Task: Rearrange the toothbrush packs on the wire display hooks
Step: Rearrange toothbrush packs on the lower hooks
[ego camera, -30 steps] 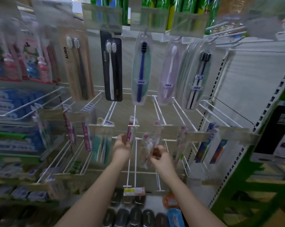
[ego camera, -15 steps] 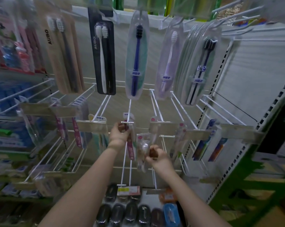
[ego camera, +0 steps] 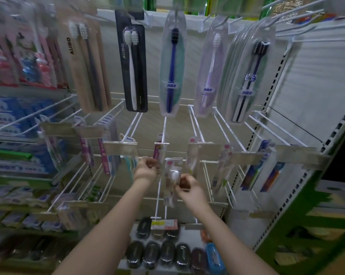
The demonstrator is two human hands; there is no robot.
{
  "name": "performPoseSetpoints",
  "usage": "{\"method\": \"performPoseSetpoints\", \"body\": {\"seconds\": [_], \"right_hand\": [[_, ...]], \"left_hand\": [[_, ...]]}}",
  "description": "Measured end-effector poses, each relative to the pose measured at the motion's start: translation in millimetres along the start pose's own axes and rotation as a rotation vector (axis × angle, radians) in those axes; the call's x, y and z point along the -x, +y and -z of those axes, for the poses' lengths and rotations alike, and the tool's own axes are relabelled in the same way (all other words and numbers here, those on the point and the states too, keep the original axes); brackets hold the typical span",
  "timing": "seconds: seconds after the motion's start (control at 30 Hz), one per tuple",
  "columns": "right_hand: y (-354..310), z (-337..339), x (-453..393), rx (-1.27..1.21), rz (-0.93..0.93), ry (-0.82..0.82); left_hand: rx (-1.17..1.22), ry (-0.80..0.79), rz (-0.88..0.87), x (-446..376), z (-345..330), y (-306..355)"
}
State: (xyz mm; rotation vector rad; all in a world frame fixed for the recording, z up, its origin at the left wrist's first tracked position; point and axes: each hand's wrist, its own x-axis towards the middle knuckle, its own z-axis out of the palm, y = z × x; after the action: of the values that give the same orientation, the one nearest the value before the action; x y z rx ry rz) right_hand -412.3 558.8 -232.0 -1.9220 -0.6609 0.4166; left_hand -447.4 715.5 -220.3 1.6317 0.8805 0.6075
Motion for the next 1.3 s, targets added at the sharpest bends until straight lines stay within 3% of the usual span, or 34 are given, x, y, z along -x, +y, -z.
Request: {"method": "performPoseSetpoints", "body": {"seconds": [0.17,0.23,0.6,0.87,1.1,1.3], "right_hand": [[-6,-2,4,-0.037,0.000,0.055],[-8,-1,5,-0.055,0.012,0.071],[-5,21,19,-0.107,0.095,0.049],[9,35,17,-0.149,0.025,0.216],[-3,23,24,-0.138,0.076,0.057],[-12,-7,30,-0.106,0.107,-0.122]], "left_hand": [[-0.106,-0.463,-0.041,25,14,1],[-0.204,-0.532,-0.107,31,19,-1],[-0.203,-0.398,-0.244,56,7,9],[-0.084,-0.349,-0.194,62,24,10],[-0.082,-0.312,-0.173,69,34,3],[-0.028,-0.165,-0.144,78,62,-2]]}}
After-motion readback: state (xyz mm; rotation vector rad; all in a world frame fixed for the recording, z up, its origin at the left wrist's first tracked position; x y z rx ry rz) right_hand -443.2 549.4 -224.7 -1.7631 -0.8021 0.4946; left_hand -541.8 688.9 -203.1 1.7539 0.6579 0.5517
